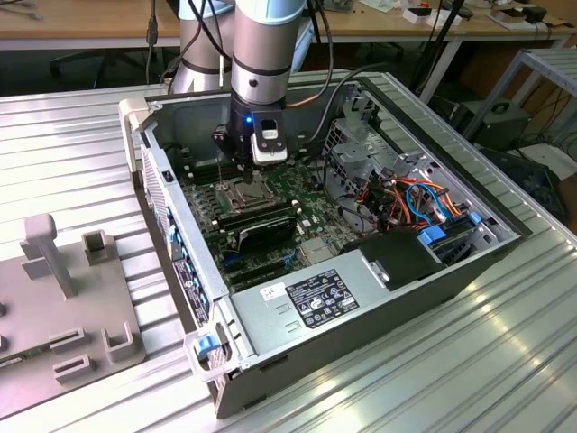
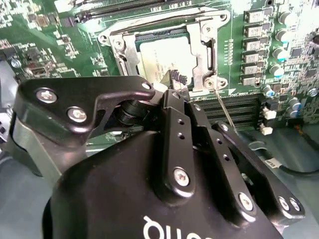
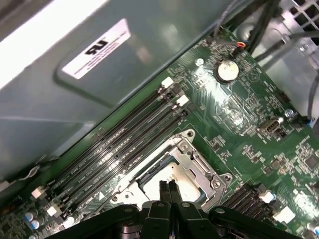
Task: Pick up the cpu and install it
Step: 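Install the first cpu locking lever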
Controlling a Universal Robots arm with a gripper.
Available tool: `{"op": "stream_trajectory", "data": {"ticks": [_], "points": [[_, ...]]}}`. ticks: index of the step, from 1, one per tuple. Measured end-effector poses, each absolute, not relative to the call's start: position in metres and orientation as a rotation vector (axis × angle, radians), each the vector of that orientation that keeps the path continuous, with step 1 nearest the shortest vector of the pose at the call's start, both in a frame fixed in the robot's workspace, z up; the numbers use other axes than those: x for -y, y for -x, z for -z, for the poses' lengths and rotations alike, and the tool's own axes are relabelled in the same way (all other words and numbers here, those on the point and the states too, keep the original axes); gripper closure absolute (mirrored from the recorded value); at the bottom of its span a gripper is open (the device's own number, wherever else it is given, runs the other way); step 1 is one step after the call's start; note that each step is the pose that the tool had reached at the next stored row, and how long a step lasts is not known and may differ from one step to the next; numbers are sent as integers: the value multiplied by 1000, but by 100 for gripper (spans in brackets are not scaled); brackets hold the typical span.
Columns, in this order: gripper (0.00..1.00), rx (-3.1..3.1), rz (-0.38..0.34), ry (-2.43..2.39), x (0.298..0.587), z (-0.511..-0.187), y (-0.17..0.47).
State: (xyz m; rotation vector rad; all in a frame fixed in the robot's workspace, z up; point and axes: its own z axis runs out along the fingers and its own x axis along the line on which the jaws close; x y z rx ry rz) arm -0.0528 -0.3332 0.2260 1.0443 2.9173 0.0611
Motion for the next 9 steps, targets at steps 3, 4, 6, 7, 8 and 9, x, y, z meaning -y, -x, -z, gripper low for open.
{"op": "stream_trajectory", "data": {"ticks": [3, 4, 6, 7, 8, 9], "points": [[89, -2937, -62, -991, 333, -226, 53], [89, -2943, -63, -971, 333, -226, 53], [89, -2956, -64, -933, 333, -226, 53], [89, -2961, -64, -918, 333, -226, 53], [89, -2969, -64, -893, 333, -226, 53], [89, -2979, -65, -862, 333, -226, 53]]}}
